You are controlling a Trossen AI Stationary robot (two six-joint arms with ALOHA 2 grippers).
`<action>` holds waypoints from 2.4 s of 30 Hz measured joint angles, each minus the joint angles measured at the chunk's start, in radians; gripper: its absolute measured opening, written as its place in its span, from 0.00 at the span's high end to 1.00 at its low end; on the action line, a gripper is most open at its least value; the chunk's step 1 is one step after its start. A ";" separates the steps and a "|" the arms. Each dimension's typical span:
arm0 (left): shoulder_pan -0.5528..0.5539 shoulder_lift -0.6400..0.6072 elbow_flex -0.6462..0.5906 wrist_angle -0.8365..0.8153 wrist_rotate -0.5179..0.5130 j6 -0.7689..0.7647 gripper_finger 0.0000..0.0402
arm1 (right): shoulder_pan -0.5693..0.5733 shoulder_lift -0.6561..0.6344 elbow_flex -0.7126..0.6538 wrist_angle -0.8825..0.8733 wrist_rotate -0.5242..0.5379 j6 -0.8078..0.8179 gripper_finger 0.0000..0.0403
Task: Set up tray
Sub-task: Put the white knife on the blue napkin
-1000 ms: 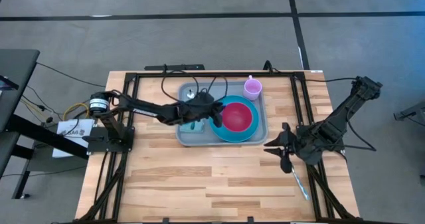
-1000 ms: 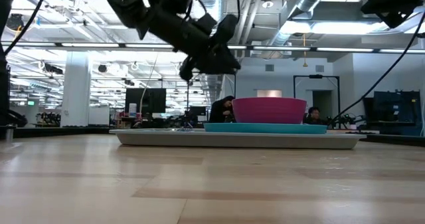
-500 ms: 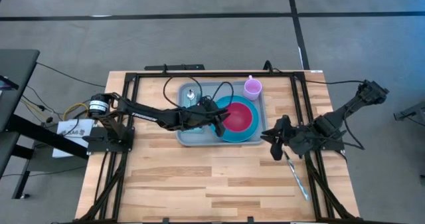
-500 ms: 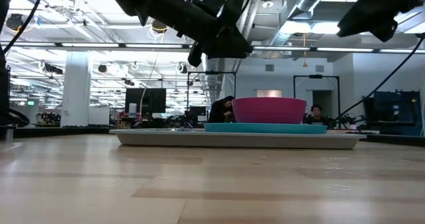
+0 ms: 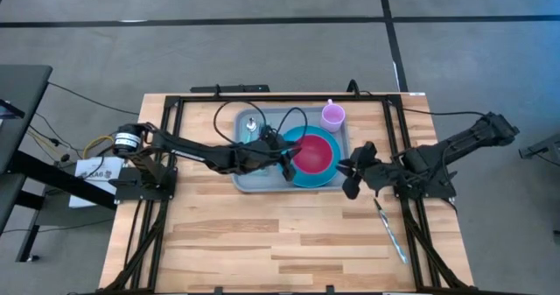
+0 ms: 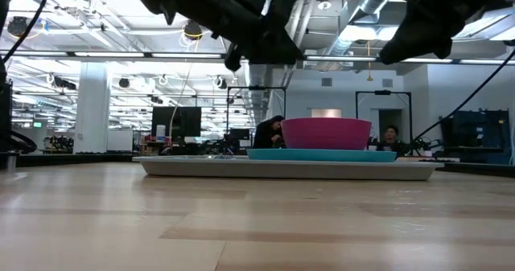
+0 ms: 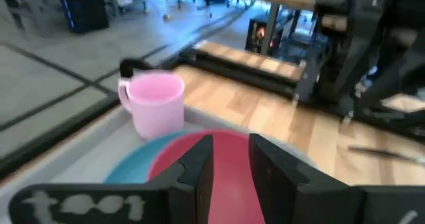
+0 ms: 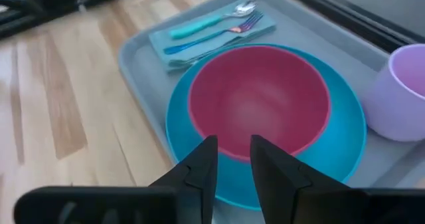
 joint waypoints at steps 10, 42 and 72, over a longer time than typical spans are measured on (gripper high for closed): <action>-0.001 -0.059 0.001 -0.023 -0.021 0.092 0.79 | 0.000 0.015 0.048 -0.225 -0.287 0.230 0.70; 0.002 -0.063 0.000 0.007 -0.066 0.132 0.79 | 0.299 0.549 0.047 -0.442 -0.779 0.712 0.60; -0.001 -0.063 0.000 0.005 -0.036 0.129 0.79 | 0.398 0.536 -0.046 -0.395 -0.707 0.971 0.74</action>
